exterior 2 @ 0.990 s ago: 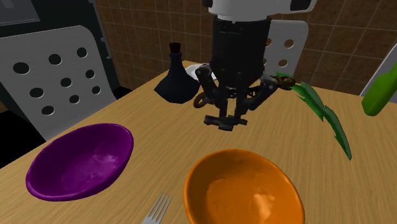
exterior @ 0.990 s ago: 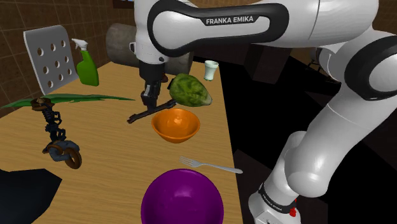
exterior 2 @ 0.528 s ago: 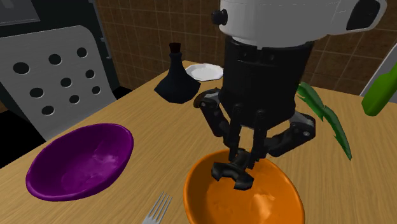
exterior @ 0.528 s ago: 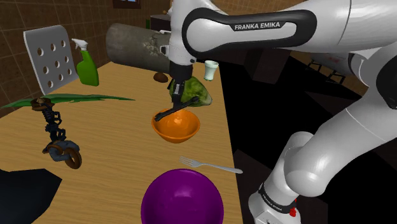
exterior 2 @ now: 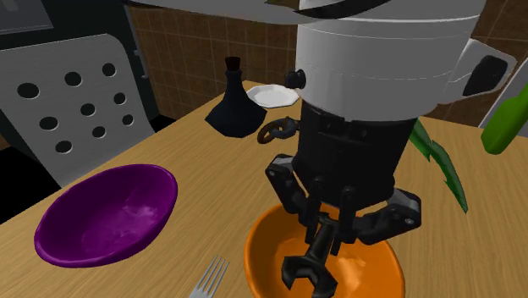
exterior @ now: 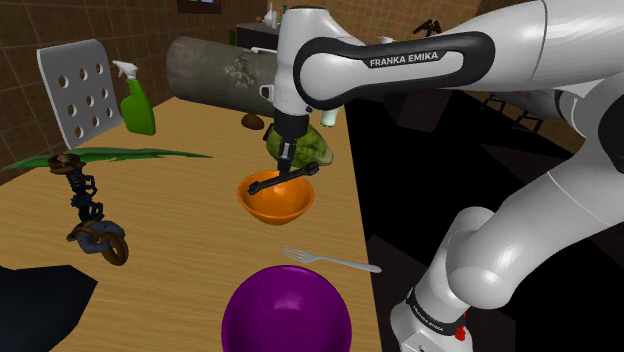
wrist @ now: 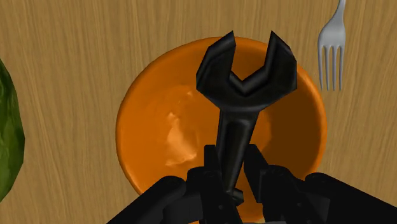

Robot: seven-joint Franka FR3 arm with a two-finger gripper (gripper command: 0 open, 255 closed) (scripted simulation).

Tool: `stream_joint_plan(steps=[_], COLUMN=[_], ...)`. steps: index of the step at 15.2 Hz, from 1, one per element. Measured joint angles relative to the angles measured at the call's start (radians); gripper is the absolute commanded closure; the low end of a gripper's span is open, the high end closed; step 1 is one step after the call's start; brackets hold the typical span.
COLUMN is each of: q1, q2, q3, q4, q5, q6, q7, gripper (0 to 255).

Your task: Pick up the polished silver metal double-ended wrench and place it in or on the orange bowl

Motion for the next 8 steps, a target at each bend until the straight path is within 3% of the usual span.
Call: stream_joint_plan(steps=[8], q1=[0.001], q2=[0.019], q3=[0.004], q4=[-0.084], q5=[-0.001], q6=[0.108], q7=[0.001], gripper=[255])
